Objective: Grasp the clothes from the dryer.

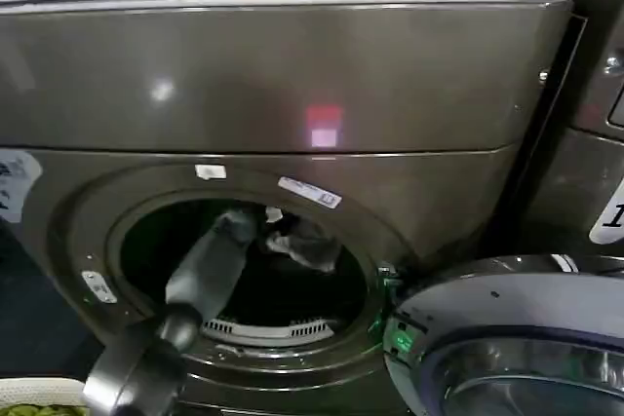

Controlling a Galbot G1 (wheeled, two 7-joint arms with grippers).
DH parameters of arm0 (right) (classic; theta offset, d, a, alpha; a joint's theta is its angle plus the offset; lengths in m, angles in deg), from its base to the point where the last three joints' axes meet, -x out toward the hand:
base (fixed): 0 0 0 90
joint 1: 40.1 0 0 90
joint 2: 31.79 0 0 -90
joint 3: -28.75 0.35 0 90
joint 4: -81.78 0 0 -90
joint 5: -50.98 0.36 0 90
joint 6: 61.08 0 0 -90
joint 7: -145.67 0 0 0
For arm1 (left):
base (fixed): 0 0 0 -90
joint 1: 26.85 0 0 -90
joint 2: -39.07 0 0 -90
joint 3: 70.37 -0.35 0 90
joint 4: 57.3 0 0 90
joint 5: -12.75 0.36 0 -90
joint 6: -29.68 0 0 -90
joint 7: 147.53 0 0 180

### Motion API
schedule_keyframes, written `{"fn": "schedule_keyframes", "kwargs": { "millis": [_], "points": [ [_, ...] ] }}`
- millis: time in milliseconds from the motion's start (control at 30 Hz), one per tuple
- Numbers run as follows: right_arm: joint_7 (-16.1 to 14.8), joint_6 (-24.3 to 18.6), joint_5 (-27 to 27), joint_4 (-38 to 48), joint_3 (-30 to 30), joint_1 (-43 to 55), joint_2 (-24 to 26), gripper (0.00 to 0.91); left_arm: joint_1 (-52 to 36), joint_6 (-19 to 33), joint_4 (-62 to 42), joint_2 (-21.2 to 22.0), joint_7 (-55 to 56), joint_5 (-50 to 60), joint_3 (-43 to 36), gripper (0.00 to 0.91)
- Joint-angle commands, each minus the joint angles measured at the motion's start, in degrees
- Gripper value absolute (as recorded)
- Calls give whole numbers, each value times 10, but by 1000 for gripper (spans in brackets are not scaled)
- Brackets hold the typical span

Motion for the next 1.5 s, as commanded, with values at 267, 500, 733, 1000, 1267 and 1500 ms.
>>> {"fn": "schedule_keyframes", "kwargs": {
  "millis": [267, 500, 733, 1000, 1267, 1500],
  "points": [
    [0, -14, 2, -3, 11, -1, -2, 907, 120, 42, 185, 23, 256, -195, 78, 0],
    [10, -32, 8, 7, 22, -7, 2, 907, 165, 129, 219, 38, 349, -205, 112, 0],
    [29, -26, 20, 13, 30, -10, 4, 907, 210, 140, 250, 52, 391, -198, 142, 0],
    [28, -34, 27, 15, 33, -13, 3, 907, 215, 132, 274, 55, 381, -201, 135, 0],
    [25, -36, 26, 19, 33, -12, 2, 907, 210, 129, 273, 49, 378, -202, 134, 0],
    [27, -29, 22, 17, 39, -14, 1, 907, 210, 128, 277, 45, 374, -208, 135, 0]
  ]
}}
